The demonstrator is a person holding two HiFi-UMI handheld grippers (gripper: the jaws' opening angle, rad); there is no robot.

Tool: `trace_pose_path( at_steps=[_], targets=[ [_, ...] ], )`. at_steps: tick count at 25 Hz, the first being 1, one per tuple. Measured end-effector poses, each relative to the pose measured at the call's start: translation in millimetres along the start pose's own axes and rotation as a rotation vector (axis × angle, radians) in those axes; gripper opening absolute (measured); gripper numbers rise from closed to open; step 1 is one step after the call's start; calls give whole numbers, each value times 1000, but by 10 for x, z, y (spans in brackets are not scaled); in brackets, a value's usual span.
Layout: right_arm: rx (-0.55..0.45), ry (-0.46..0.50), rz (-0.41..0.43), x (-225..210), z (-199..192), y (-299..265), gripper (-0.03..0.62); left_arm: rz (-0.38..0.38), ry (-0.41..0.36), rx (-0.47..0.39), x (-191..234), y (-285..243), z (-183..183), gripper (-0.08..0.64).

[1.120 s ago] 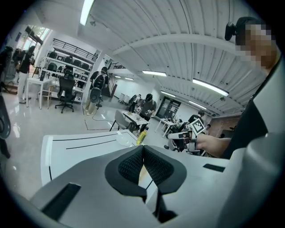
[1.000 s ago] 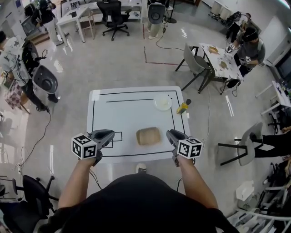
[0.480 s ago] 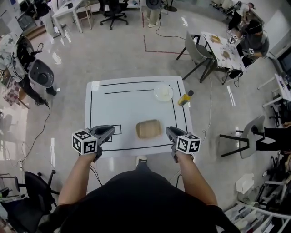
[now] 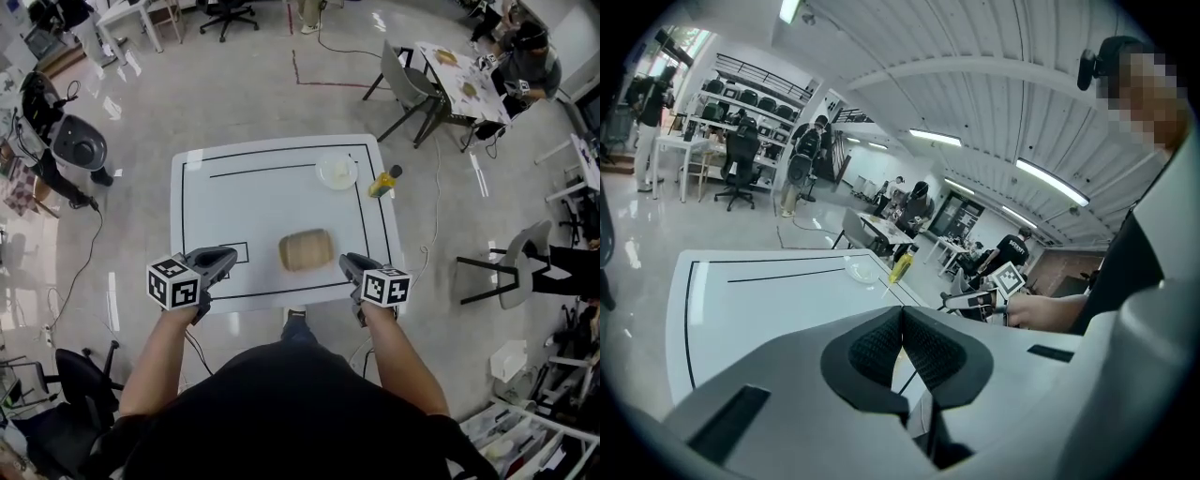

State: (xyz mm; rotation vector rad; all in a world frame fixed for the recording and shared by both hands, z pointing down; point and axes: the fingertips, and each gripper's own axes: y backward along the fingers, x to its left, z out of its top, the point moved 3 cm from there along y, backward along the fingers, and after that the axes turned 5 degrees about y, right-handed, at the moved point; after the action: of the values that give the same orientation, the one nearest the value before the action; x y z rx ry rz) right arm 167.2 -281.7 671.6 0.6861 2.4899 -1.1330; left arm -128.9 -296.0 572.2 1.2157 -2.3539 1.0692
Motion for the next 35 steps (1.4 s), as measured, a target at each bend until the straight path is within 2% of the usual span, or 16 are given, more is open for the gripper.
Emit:
trace_pose_path(
  at_steps=[25, 35],
  targets=[
    [135, -122, 68, -419, -745, -727, 155, 22, 78, 92, 238, -265, -463, 23],
    [194, -119, 60, -519, -982, -924, 184, 24, 98, 121, 298, -335, -599, 23]
  ],
)
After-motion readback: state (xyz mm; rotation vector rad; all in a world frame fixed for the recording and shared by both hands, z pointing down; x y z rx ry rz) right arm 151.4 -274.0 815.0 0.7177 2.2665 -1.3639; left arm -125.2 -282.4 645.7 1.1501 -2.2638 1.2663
